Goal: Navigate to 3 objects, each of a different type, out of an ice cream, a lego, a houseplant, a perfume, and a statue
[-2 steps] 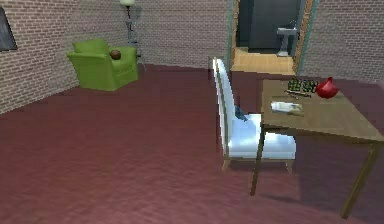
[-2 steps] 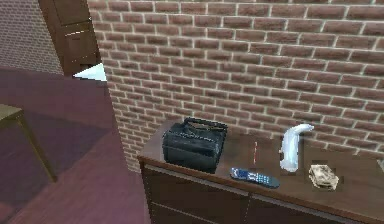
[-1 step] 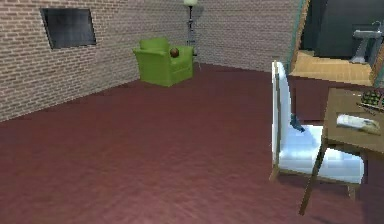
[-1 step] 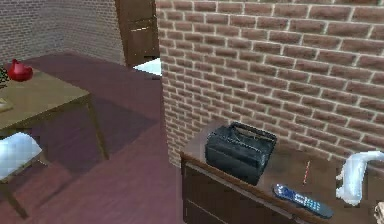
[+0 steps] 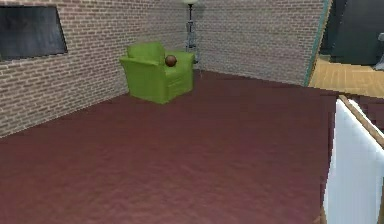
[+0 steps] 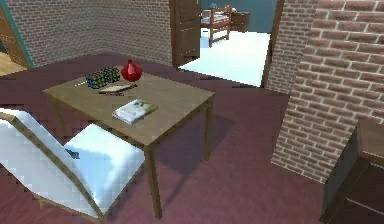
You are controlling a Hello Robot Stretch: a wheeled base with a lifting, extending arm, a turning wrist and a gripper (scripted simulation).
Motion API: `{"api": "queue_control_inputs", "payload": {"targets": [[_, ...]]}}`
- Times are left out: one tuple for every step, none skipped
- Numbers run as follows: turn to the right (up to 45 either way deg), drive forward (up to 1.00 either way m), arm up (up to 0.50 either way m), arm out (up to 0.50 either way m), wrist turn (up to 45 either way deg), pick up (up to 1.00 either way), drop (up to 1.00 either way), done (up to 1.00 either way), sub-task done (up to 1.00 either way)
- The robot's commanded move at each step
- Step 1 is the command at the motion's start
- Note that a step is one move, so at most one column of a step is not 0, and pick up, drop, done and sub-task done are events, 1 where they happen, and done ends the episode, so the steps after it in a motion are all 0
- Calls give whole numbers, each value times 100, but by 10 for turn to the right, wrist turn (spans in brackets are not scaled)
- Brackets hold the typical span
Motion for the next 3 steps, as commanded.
{"api": "queue_control_inputs", "payload": {"targets": [[-30,0,0,0,0,0,0,0,0],[0,70,0,0,0,0,0,0,0],[330,0,0,0,0,0,0,0,0]]}}
